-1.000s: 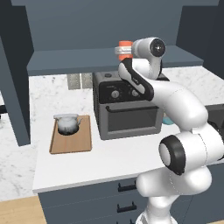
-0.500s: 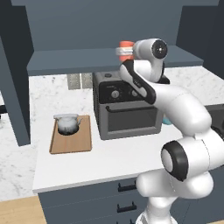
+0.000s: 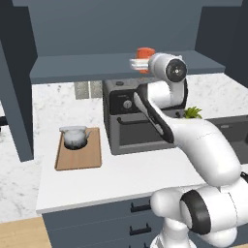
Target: Pick the kettle from the counter and place it on the tray. Then pick the mug from the cabinet and place it on the tray. Then close the cabinet doors.
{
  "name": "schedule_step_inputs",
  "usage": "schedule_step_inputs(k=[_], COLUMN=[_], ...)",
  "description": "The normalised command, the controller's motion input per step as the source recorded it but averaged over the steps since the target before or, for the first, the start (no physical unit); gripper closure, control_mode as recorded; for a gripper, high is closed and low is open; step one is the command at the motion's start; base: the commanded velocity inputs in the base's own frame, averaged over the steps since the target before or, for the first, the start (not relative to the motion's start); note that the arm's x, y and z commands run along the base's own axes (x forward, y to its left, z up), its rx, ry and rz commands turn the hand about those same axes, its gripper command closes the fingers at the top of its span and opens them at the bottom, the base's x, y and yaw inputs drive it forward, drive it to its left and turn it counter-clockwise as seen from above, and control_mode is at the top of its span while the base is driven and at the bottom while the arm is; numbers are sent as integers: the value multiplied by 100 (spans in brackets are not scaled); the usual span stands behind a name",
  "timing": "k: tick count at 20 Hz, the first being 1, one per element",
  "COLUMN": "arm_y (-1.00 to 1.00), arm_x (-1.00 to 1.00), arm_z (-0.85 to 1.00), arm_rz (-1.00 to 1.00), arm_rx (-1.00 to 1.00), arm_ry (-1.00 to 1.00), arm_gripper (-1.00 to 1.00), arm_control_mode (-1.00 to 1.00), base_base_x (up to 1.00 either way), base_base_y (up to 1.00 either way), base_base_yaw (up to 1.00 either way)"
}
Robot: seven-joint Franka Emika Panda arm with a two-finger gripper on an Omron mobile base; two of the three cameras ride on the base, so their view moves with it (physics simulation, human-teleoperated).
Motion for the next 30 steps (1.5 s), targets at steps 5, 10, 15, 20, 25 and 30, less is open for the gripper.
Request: schedule_step_inputs(k=[5, 10, 15, 20, 25, 30], arm_y=[54, 31, 21, 34, 50, 58], arm_x=[-59, -61, -51, -40, -22, -2], arm_z=[11, 6, -9, -31, -47, -47], arm_rz=[-31, -27, -12, -9, -4, 0], arm_rx=[0, 4, 3, 0, 0, 0], arm_ry=[-7, 0, 0, 0, 0, 9], arm_gripper=[100, 100, 100, 100, 100, 100], arm_control_mode=[-100, -100, -100, -100, -100, -100], base_base_x=[0, 0, 0, 0, 0, 0], base_base_y=[0, 0, 0, 0, 0, 0], base_base_yaw=[0, 0, 0, 0, 0, 0])
